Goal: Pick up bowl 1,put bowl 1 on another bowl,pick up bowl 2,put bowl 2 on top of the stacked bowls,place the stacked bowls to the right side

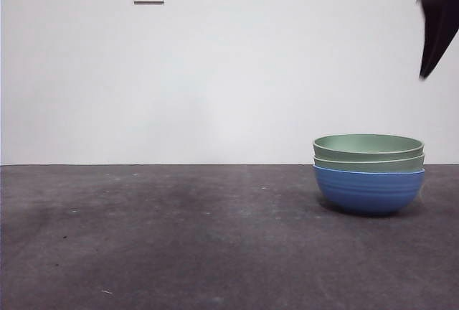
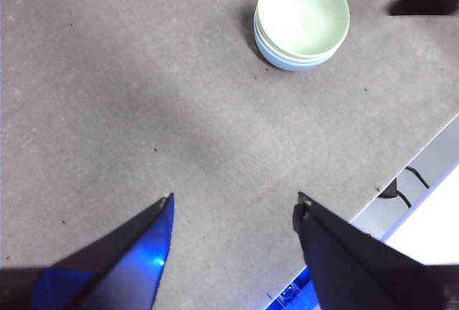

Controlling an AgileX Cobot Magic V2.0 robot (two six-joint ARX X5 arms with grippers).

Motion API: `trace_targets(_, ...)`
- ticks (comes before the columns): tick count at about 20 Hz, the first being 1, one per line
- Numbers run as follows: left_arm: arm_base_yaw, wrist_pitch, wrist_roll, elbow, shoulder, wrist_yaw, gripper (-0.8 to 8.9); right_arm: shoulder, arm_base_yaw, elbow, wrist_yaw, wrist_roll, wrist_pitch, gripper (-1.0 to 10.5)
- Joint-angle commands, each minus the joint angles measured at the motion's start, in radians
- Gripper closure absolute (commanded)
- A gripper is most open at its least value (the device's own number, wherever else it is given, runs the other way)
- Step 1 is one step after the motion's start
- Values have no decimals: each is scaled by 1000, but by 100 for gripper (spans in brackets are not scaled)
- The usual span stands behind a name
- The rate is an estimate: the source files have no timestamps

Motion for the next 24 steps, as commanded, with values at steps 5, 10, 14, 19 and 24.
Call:
trace_targets(5,-4,-16,17,1,-1,0,554,-251,90,-6,1,-79,-179,956)
trace_targets(10,-4,-31,40,1,-1,0,822,-301,98,-6,3,-85,-191,957)
trace_targets(14,-4,-25,40,1,-1,-1,817,-301,97,-6,3,-74,-190,941)
trace_targets(19,-4,-22,40,1,-1,-2,816,-301,97,-6,3,-74,-190,941)
trace_targets(24,14,-8,84,1,-11,-67,816,-301,97,-6,3,-74,-190,941)
